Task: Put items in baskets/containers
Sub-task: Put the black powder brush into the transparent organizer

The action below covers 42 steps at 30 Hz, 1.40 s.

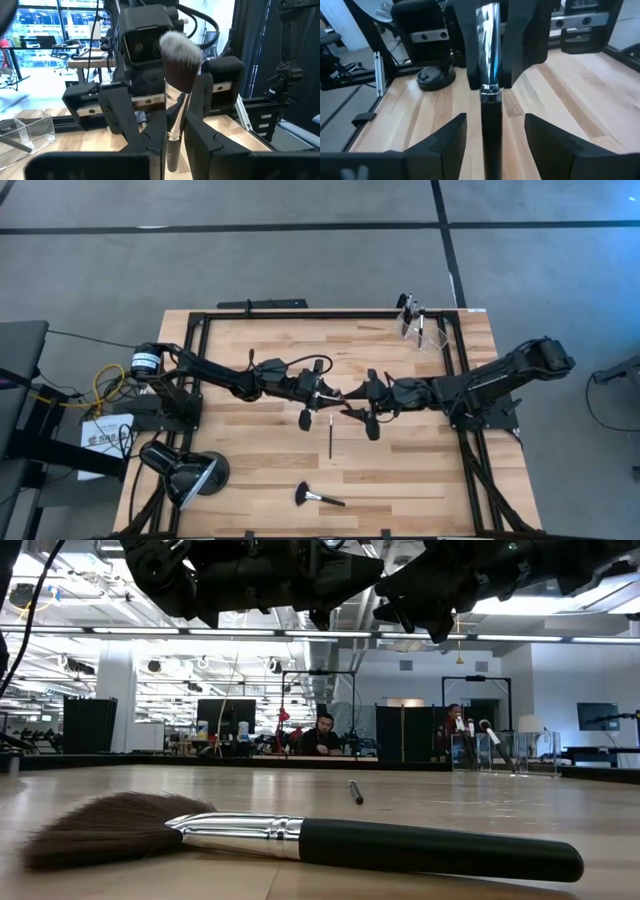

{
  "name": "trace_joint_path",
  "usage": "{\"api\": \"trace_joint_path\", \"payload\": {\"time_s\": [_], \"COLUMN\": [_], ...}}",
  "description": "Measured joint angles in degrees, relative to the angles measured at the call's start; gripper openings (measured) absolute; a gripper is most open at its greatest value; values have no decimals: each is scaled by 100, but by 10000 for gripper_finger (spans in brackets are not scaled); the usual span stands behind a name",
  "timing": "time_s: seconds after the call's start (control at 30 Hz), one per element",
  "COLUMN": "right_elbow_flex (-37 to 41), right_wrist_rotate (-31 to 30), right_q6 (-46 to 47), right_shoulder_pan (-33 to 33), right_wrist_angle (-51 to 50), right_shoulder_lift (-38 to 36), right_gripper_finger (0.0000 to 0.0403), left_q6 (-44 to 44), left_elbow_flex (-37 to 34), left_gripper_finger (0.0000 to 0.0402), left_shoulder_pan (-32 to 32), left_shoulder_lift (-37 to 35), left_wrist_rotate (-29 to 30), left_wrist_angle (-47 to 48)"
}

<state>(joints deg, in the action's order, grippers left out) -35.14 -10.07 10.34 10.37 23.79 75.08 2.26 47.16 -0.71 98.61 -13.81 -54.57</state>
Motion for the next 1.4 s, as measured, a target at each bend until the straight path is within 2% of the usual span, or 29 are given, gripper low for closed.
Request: {"api": "trace_joint_path", "payload": {"time_s": [0.27, 0.53, 0.7, 0.8, 0.9, 1.03, 1.27, 1.4], "right_elbow_flex": [0, 2, 2, 2, 2, 2, 4, 7], "right_wrist_rotate": [-43, -30, -5, -65, -550, -1224, -1976, -2244], "right_q6": [-111, -108, -304, -371, -371, -436, -372, -280], "right_shoulder_pan": [-2, 0, 2, 2, 13, 89, 162, 164], "right_wrist_angle": [247, 225, 230, 228, 165, 53, -157, -420], "right_shoulder_lift": [-19, 20, 18, 18, 23, 23, 8, -98], "right_gripper_finger": [156, 89, 33, 33, 33, 35, 35, 35], "left_q6": [-81, -99, -106, -145, -173, -175, -175, -275], "left_elbow_flex": [2, 2, 2, 2, 9, 11, 7, -10], "left_gripper_finger": [47, 47, 49, 61, 70, 72, 74, 75], "left_shoulder_pan": [-15, -11, -9, -12, -3, 25, 85, 83], "left_shoulder_lift": [0, 0, 0, 0, 0, 0, 0, -145], "left_wrist_rotate": [0, -100, -98, -76, 44, 649, 1366, 1493], "left_wrist_angle": [4, 70, 66, 85, 182, 219, 234, 328]}}
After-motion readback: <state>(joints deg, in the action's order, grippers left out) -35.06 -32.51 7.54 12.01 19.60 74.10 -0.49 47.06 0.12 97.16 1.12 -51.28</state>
